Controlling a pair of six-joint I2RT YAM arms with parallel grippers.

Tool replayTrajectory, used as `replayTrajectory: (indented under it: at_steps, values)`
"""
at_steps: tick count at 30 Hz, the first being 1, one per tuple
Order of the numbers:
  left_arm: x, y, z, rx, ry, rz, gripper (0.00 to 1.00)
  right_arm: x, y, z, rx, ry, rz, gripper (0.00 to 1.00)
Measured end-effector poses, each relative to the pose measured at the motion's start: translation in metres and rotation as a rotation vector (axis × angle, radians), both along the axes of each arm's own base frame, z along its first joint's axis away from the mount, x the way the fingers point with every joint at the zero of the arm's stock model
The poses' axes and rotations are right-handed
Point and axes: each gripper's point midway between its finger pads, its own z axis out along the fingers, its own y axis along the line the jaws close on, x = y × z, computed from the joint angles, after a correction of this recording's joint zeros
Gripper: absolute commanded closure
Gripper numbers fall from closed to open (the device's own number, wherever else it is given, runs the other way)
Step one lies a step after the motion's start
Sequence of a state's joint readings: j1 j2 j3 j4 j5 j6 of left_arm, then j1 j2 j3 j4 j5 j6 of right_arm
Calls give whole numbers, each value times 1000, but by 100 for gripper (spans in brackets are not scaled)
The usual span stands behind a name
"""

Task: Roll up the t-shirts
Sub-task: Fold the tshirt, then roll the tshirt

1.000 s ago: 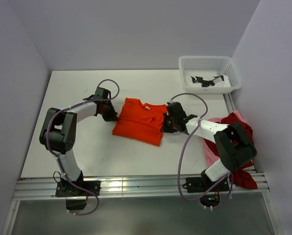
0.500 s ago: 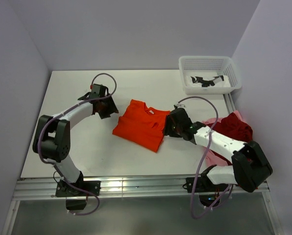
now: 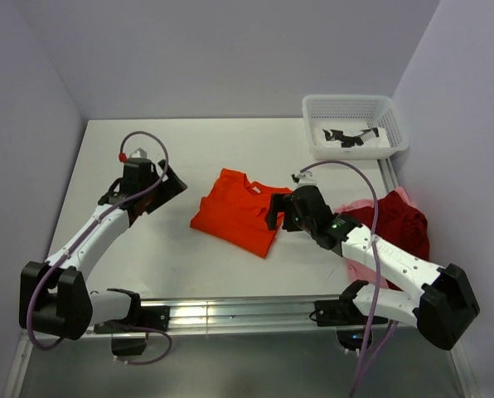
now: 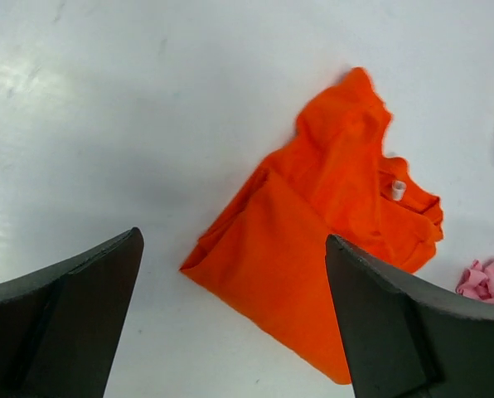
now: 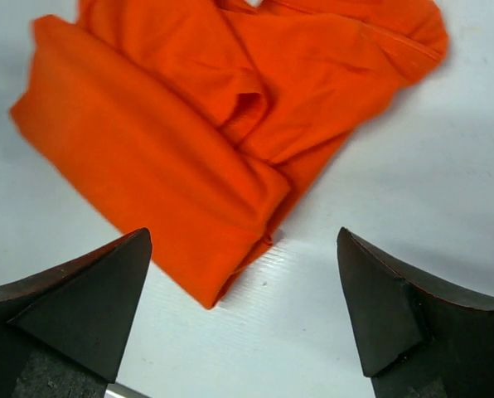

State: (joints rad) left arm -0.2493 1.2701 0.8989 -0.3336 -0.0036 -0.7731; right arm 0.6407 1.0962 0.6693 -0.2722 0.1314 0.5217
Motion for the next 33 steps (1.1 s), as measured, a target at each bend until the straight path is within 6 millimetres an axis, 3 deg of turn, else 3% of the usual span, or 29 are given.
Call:
replayTrajectory:
  at_steps: [6, 13, 17, 22, 28, 33]
  values:
    - [-29, 15, -39, -40, 61, 54, 6, -4, 11, 15, 12, -62, 57, 0]
    - [-46, 11, -27, -105, -54, 24, 4, -21, 21, 18, 69, -118, 119, 0]
    - [-51, 7, -24, -129, -75, 1, 4, -35, 37, 18, 66, -138, 209, 0]
    - [-61, -4, -36, -195, -34, -22, 7, -37, 59, 14, -8, -144, 289, 0]
    - [-83, -5, -66, -262, 47, 18, 7, -42, 83, 2, -127, -157, 382, 3]
    - [-93, -7, -73, -325, 63, 59, 9, -37, 104, -5, -248, -186, 445, 7]
